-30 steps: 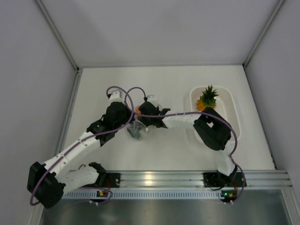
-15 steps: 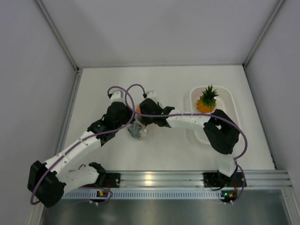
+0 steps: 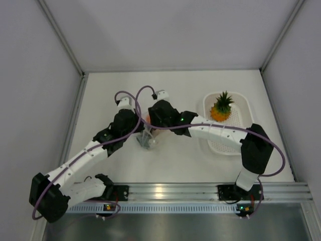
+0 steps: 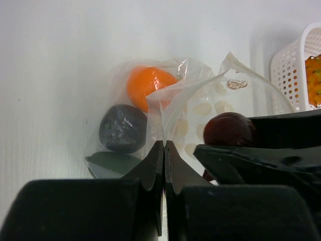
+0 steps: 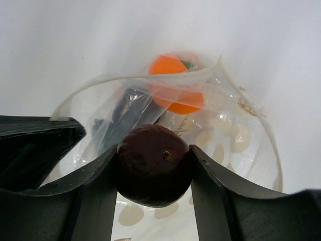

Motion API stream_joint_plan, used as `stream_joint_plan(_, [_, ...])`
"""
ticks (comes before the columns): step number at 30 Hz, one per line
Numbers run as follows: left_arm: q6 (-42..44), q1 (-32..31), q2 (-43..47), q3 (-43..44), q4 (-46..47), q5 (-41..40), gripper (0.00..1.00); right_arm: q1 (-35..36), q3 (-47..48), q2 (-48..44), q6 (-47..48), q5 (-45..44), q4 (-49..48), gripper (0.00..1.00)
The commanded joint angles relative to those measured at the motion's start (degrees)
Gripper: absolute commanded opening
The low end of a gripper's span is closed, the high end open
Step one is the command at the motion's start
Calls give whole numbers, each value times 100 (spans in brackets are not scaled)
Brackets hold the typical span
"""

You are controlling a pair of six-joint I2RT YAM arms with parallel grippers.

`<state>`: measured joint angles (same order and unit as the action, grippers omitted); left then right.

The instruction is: Open the zip-top bag and remove the fake food

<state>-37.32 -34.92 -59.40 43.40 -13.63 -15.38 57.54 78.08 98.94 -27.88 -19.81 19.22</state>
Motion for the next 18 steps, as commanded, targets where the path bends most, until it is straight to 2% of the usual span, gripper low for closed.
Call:
stream_joint_plan(1, [67, 29, 69, 116, 211, 17, 0, 100, 488, -672, 230, 56, 117, 32])
stream_joint_plan(5, [67, 29, 77, 116, 211, 8, 0, 38, 620, -1112, 327, -5, 362, 32])
stream_joint_plan(11, [111, 20, 112, 116, 211, 0, 0, -506, 366, -2131, 494, -260, 740, 33])
stream_joint_plan(14, [120, 29, 121, 116, 211, 8, 0, -1059, -11, -2755, 520, -269, 942, 33])
stream_joint_plan(18, [128, 29, 156, 143, 211, 43, 0, -2243, -574, -3467, 643, -312, 1136, 34])
